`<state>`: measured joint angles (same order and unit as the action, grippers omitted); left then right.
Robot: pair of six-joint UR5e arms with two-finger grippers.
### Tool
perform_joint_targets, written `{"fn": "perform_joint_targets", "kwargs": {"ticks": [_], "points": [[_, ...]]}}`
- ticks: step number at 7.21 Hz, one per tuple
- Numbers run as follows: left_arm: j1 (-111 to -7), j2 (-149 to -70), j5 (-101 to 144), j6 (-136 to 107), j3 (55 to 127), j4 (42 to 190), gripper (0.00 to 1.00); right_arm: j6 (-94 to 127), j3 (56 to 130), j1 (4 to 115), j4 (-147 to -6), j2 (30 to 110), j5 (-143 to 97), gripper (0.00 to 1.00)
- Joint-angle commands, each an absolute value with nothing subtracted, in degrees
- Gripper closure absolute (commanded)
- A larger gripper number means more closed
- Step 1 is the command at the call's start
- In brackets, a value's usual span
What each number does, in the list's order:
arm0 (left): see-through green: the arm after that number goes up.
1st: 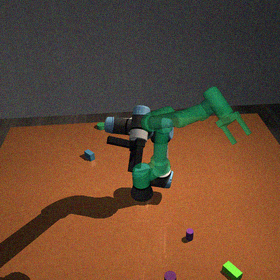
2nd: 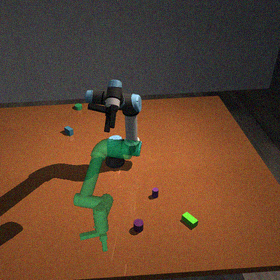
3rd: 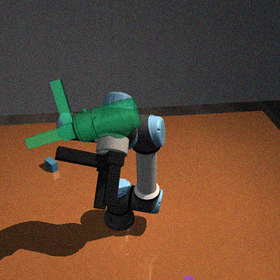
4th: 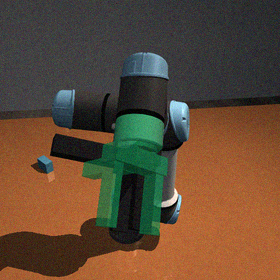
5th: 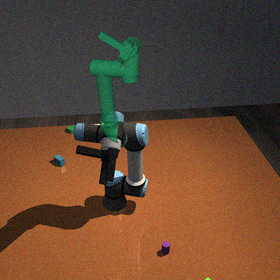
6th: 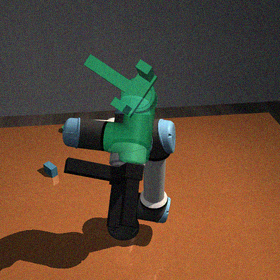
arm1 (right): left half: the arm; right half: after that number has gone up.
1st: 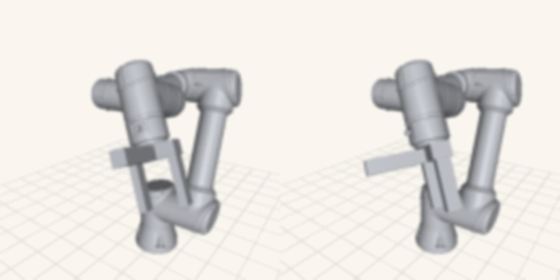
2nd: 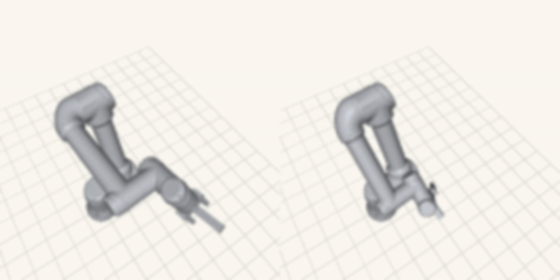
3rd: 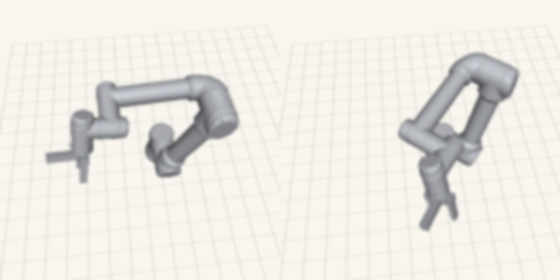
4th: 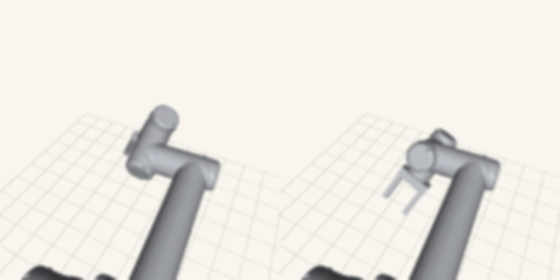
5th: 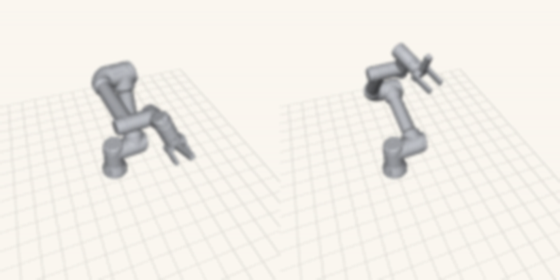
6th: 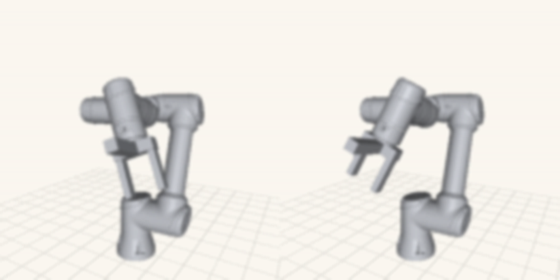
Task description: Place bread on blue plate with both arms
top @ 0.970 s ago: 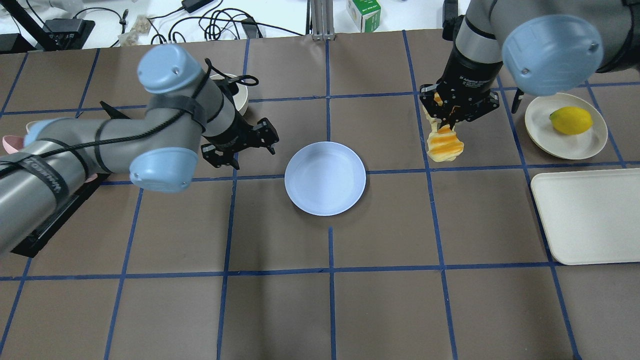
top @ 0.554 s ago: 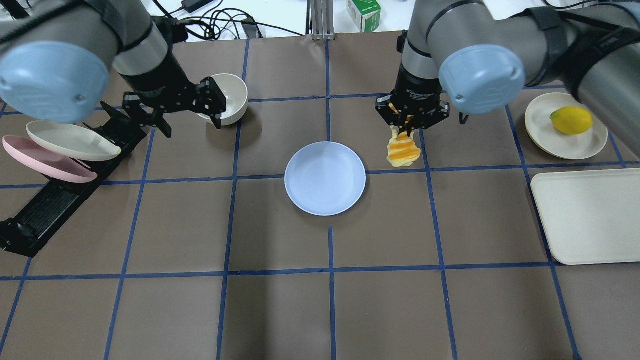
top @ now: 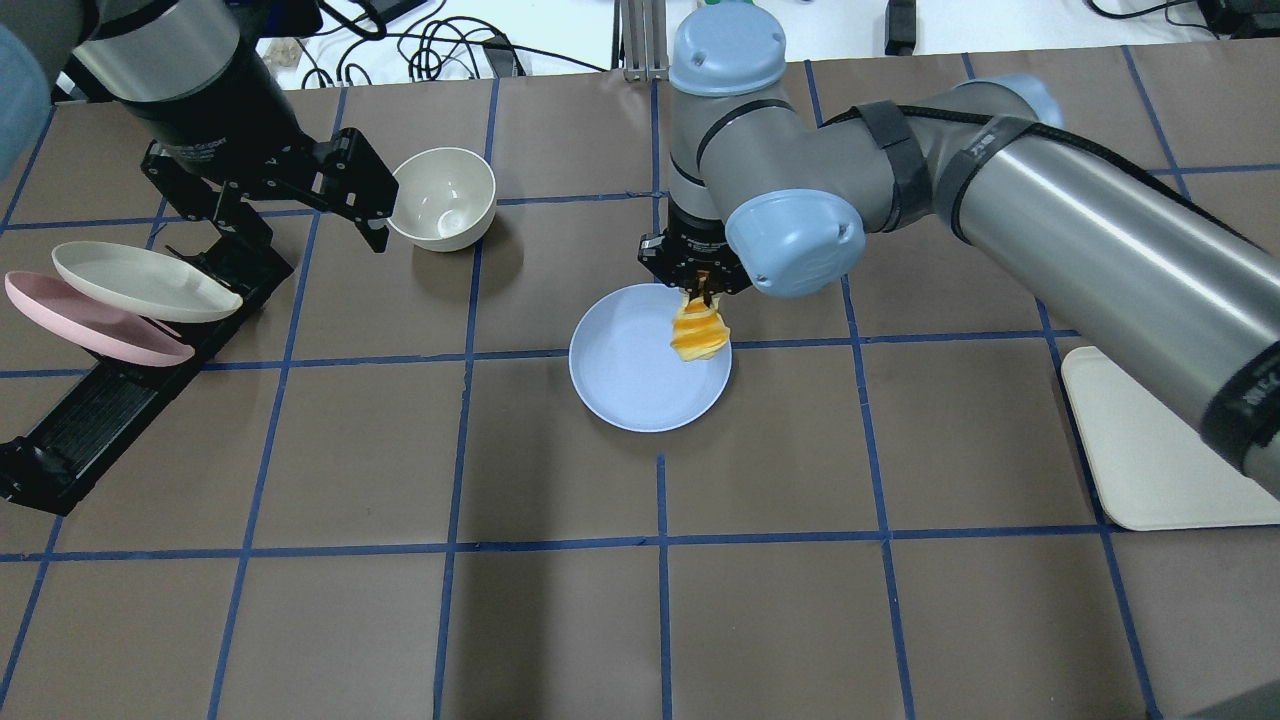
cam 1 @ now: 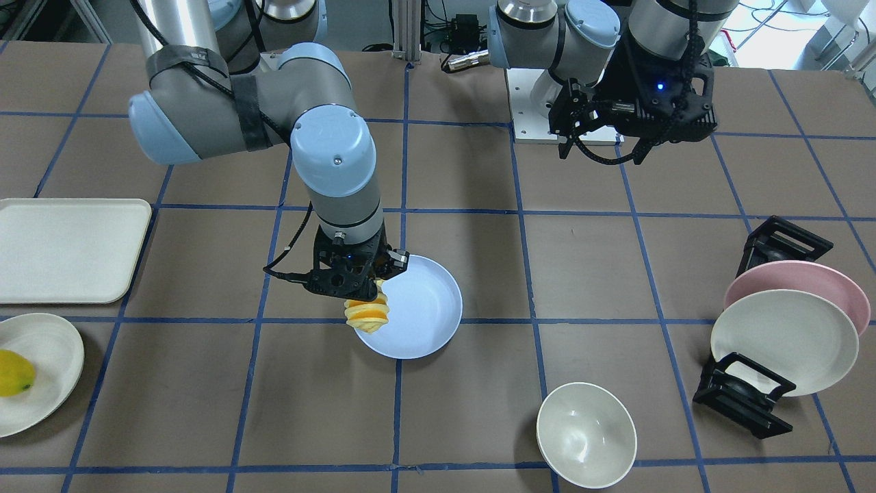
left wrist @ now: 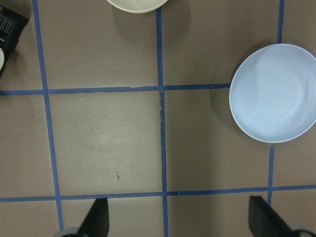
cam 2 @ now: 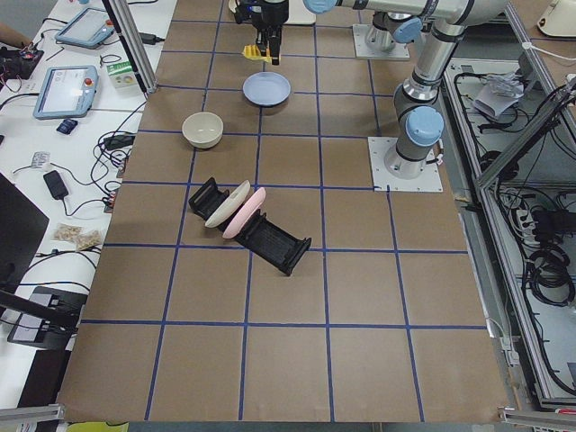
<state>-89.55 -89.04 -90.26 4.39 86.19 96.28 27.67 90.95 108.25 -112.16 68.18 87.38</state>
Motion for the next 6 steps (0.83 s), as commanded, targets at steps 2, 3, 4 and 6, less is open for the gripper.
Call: {"fn": "perform_joint_targets", "kwargs": {"ticks": [2, 3, 4, 6], "points": [[-89.7, -88.7, -92.1, 6.3, 87.9, 95.6, 0.0, 29.4, 90.9, 111.9, -116.0, 63.6, 86.8, 1.0], [-89.7, -88.6, -92.1, 6.5, 88.0, 95.6, 0.0, 29.7, 90.9, 112.1, -116.2, 62.0, 86.8, 1.0], [-89.6, -88.6, -92.1, 6.8, 88.0, 95.6, 0.0, 30.3, 90.4, 112.2, -116.1, 61.2, 86.8, 1.0], [-89.7, -88.6, -92.1, 6.4, 88.1, 95.6, 0.0, 31.5, 90.7, 112.3, -116.2, 60.2, 86.7, 1.0]]}}
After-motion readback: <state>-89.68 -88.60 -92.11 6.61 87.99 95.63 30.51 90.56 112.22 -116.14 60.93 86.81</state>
